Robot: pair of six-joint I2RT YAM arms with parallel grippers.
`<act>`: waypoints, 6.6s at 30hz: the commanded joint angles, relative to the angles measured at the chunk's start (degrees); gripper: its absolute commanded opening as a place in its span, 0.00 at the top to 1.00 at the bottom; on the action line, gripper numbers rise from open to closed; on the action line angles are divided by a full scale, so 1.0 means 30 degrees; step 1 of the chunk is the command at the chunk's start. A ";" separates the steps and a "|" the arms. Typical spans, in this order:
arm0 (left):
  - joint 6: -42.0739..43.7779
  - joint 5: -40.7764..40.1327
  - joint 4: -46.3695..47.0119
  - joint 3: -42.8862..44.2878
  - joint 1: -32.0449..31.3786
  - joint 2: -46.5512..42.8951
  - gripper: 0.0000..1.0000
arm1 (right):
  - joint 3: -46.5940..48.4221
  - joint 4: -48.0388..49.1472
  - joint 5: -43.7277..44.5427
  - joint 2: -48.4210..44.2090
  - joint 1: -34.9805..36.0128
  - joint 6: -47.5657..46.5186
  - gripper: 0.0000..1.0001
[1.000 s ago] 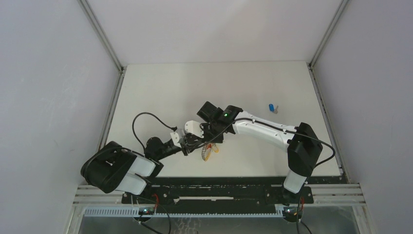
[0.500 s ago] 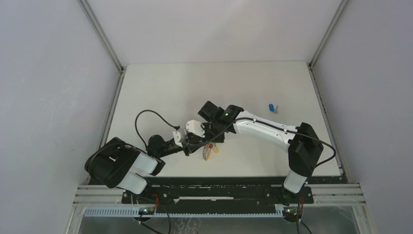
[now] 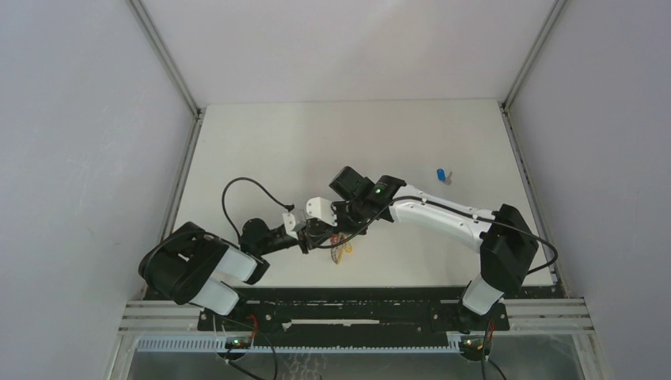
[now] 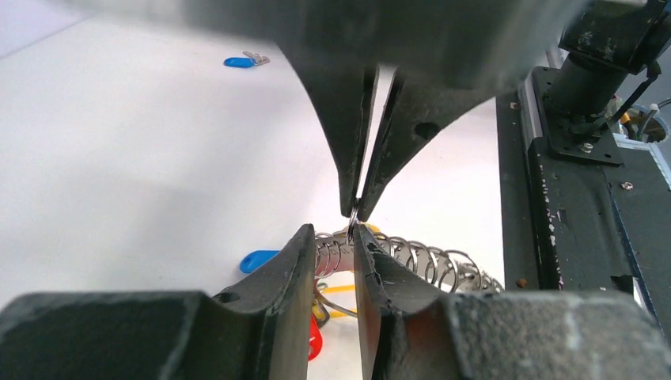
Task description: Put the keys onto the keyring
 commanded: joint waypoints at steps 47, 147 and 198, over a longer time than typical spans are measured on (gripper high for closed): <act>-0.0459 -0.1869 0.0312 0.0389 -0.0111 -0.0442 0.69 | 0.0642 -0.1379 1.0101 -0.0543 0.0714 0.1525 1.00; -0.2302 -0.0923 0.0458 0.2120 -0.0747 0.3306 0.66 | -0.2683 0.3902 -0.2810 -0.0892 -0.1772 0.0755 1.00; -0.1294 0.1622 0.0454 0.2452 -0.0756 0.4708 0.80 | -0.2722 0.4076 -0.3634 -0.1150 -0.2191 0.0897 1.00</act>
